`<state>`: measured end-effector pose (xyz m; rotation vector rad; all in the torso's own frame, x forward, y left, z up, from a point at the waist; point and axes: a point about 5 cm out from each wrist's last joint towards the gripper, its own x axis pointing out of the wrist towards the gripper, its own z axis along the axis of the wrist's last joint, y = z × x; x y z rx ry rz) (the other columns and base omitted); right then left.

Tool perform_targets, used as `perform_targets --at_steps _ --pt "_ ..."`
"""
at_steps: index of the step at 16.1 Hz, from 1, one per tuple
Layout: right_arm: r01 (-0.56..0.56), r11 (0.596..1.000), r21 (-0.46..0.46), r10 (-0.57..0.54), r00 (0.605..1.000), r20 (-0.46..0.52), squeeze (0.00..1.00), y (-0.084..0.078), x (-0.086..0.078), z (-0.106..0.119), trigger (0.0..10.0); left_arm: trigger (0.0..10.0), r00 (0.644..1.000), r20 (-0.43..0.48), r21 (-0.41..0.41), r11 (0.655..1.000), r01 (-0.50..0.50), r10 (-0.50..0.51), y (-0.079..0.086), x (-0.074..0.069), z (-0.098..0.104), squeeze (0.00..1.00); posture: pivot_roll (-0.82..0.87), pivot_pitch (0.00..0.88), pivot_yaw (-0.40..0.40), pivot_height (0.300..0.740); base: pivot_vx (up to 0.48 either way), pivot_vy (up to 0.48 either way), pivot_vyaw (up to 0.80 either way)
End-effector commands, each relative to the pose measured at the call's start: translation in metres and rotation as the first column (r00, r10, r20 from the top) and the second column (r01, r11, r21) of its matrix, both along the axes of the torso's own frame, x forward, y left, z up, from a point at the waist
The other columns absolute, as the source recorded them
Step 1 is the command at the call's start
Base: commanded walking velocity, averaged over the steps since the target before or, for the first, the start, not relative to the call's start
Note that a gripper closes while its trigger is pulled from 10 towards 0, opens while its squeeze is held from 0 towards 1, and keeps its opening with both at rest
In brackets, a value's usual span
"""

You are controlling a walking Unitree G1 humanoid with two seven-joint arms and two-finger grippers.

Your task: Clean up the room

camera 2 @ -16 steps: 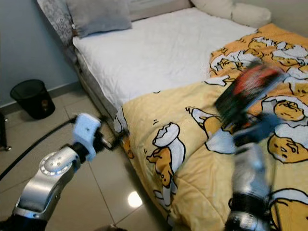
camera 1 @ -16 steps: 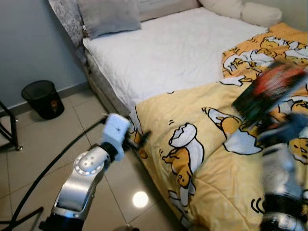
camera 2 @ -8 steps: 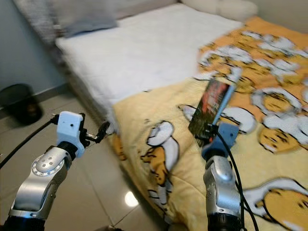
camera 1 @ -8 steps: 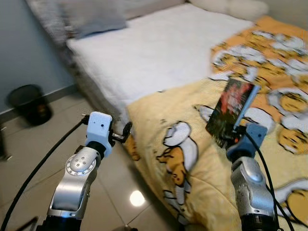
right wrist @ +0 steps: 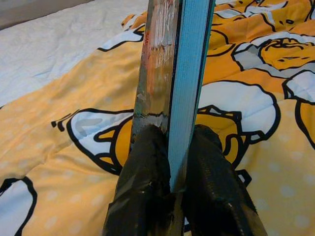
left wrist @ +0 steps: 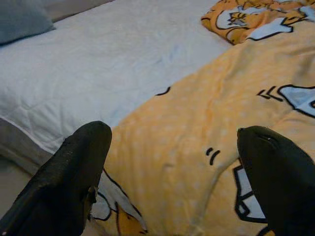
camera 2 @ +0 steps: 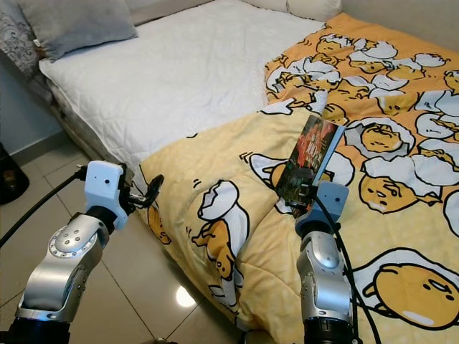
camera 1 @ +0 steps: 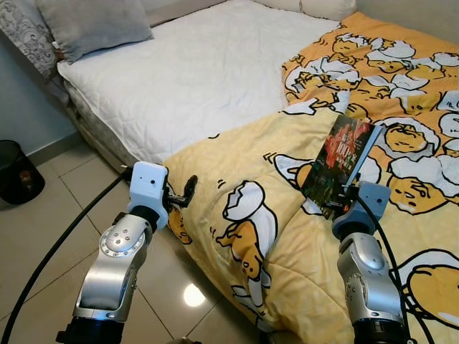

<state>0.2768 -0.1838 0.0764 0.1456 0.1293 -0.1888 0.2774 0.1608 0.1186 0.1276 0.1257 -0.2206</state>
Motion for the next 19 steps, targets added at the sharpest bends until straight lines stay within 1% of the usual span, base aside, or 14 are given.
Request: perform_targets --at_steps 1,2,4,5,7,8,9,11,12,14,15,16,18,19 --pt "0.013 1.000 -0.015 -0.012 0.998 0.062 0.00 0.001 0.006 0.014 10.0 10.0 1.000 -0.004 0.014 1.000 -0.019 0.019 0.004 0.002 0.000 0.00 -0.05 0.000 0.027 0.740 0.000 0.000 -0.80" --pt "0.019 1.000 -0.012 -0.018 0.997 0.081 0.00 0.000 0.007 0.018 10.0 10.0 1.000 0.005 0.016 1.000 -0.016 0.015 0.003 0.005 0.002 0.00 -0.06 0.000 0.035 0.740 0.000 0.000 -0.80" --pt "0.016 1.000 0.019 -0.020 0.977 0.215 0.00 -0.001 0.006 0.038 10.0 10.0 1.000 0.006 0.018 1.000 -0.005 0.004 0.000 0.005 0.002 0.00 -0.07 0.000 0.045 0.740 0.000 0.000 -0.80" --pt "0.034 0.999 -0.002 -0.033 0.968 0.249 0.00 -0.003 0.008 0.045 10.0 10.0 1.000 0.007 0.020 1.000 0.007 -0.007 -0.002 0.003 0.002 0.00 -0.06 0.000 0.041 0.740 0.000 0.000 -0.80" --pt "0.050 0.999 -0.019 -0.043 0.961 0.274 0.00 -0.005 0.011 0.052 10.0 10.0 1.000 0.003 0.028 1.000 0.005 -0.005 0.001 -0.003 0.000 0.00 -0.04 0.000 0.018 0.740 0.000 0.000 -0.80" --pt "0.046 0.999 -0.026 -0.037 0.965 0.261 0.00 -0.004 0.012 0.051 10.0 10.0 1.000 0.003 0.044 0.999 0.001 -0.002 0.002 -0.003 -0.001 0.00 -0.04 0.000 0.017 0.740 0.000 0.000 -0.80" --pt "0.045 0.997 -0.060 -0.031 0.977 0.212 0.00 -0.004 0.011 0.043 10.0 10.0 1.000 0.007 0.054 0.999 -0.003 0.003 0.003 -0.001 0.000 0.00 -0.05 0.000 0.019 0.740 0.000 0.000 -0.80" --pt "0.078 0.990 -0.121 -0.059 0.986 0.153 0.00 -0.009 0.007 0.031 10.0 10.0 0.999 0.020 0.050 0.998 0.030 -0.031 -0.003 -0.001 0.002 0.00 -0.06 0.000 0.020 0.740 0.000 0.000 -0.80" --pt "0.062 0.995 -0.084 -0.048 0.987 0.152 0.00 -0.009 0.008 0.029 10.0 10.0 0.999 0.021 0.046 0.998 0.036 -0.037 -0.005 -0.001 0.000 0.00 -0.05 0.000 0.020 0.740 0.000 0.000 -0.80" --pt "0.089 0.993 -0.075 -0.077 0.985 0.157 0.00 -0.010 0.008 0.029 10.0 10.0 0.999 0.019 0.060 0.997 0.043 -0.044 -0.007 -0.002 0.000 0.00 -0.05 0.000 0.023 0.740 0.000 0.000 -0.80" --pt "0.102 0.991 -0.086 -0.087 0.983 0.163 0.00 -0.011 0.009 0.031 10.0 10.0 0.998 0.028 0.065 0.996 0.053 -0.055 -0.007 -0.002 0.002 0.00 -0.05 0.000 0.022 0.740 0.000 0.000 -0.80" --pt "0.074 0.995 -0.070 -0.062 0.985 0.158 0.00 -0.006 0.010 0.031 10.0 10.0 0.999 0.030 0.068 0.997 0.043 -0.045 -0.005 0.000 0.003 0.00 -0.05 0.000 0.021 0.740 0.000 0.000 -0.80" --pt "0.056 0.998 -0.042 -0.049 0.989 0.142 0.00 -0.001 0.011 0.028 10.0 10.0 0.999 0.034 0.060 0.998 0.026 -0.028 -0.002 0.001 0.004 0.00 -0.05 0.000 0.023 0.740 0.000 0.142 -0.80" --pt "0.008 1.000 0.005 -0.009 0.993 0.119 0.00 0.007 0.012 0.025 10.0 10.0 0.999 0.034 0.062 0.998 0.033 -0.035 -0.003 0.000 0.004 0.00 -0.05 0.000 0.023 0.740 0.000 0.330 -0.80"
